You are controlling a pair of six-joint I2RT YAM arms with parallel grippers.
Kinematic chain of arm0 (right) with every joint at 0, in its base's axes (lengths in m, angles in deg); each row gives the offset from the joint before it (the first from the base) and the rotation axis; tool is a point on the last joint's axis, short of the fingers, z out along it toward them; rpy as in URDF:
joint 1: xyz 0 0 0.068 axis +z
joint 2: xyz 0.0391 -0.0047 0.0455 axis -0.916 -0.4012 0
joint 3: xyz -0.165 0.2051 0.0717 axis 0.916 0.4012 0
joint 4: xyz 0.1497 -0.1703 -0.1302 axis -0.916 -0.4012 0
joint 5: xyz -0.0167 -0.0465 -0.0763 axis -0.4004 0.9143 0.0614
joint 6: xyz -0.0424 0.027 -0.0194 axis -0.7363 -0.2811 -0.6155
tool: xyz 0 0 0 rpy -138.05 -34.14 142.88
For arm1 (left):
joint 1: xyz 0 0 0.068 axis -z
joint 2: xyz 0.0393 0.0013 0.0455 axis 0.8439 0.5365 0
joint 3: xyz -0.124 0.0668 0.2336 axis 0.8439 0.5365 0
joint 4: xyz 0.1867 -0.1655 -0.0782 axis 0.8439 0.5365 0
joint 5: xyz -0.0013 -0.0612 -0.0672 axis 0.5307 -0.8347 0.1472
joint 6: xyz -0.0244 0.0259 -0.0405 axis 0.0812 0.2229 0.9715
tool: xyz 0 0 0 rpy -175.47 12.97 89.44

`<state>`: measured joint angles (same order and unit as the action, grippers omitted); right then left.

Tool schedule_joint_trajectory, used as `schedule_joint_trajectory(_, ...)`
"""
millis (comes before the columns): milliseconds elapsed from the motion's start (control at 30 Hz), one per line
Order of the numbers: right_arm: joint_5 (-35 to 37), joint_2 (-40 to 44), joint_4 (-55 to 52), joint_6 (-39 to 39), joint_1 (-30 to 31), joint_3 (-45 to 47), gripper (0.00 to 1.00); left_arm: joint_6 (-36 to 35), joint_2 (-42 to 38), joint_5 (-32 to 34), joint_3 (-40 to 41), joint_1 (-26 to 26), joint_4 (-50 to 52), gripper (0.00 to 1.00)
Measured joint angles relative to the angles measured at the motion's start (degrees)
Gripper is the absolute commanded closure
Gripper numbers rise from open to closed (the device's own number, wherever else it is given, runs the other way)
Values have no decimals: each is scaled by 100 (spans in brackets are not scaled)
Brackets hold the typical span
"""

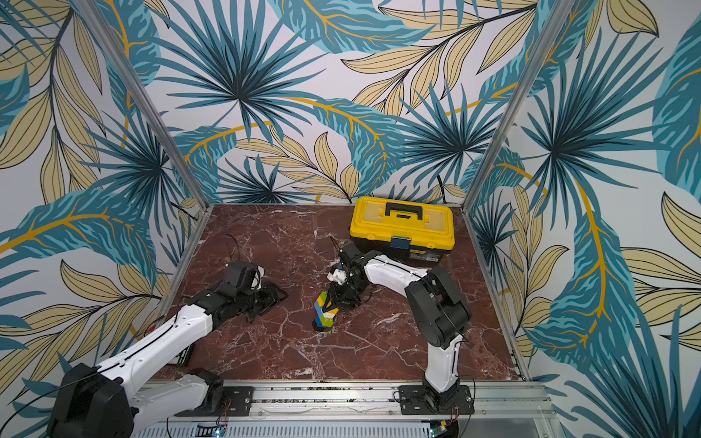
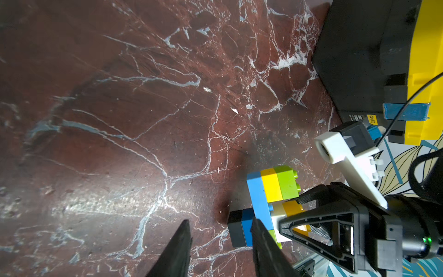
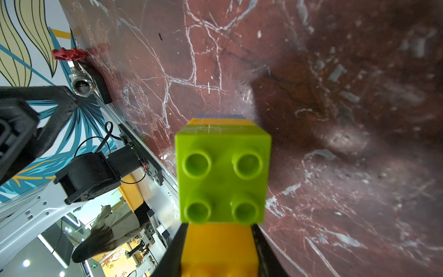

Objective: Assemble the number 4 with lego
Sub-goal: Place the lego brick at the center of the board.

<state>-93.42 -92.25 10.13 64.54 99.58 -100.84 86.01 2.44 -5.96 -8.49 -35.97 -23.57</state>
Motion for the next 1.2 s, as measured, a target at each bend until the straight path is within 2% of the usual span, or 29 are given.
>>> schedule_joint_trajectory(367, -133, -39, 225, 0, -7, 85, 62, 7, 48, -68, 4, 0, -92, 57)
schedule_joint_trajectory(500, -44, -105, 249, -9, -33, 96, 53, 15, 50, -125, 4, 0, -105, 57)
schedule_joint_trajectory(800, 258, -216, 205, -72, -138, 127, 40, 22, 122, -197, 4, -2, -105, 57)
schedule_joint_trajectory(900, 468, -214, 138, -114, -166, 138, 35, 15, 254, -234, 2, -2, -125, 57)
schedule_joint_trajectory(1067, 1143, 61, -83, -90, -175, 260, 33, 22, 654, -321, 4, -2, -339, 60)
schedule_joint_trajectory(1133, 1482, 385, -173, 15, -170, 402, 33, 35, 863, -378, 2, 0, -494, 63)
schedule_joint_trajectory(1200, 1856, 719, -236, 195, -136, 529, 39, 48, 1097, -420, 2, 0, -647, 68)
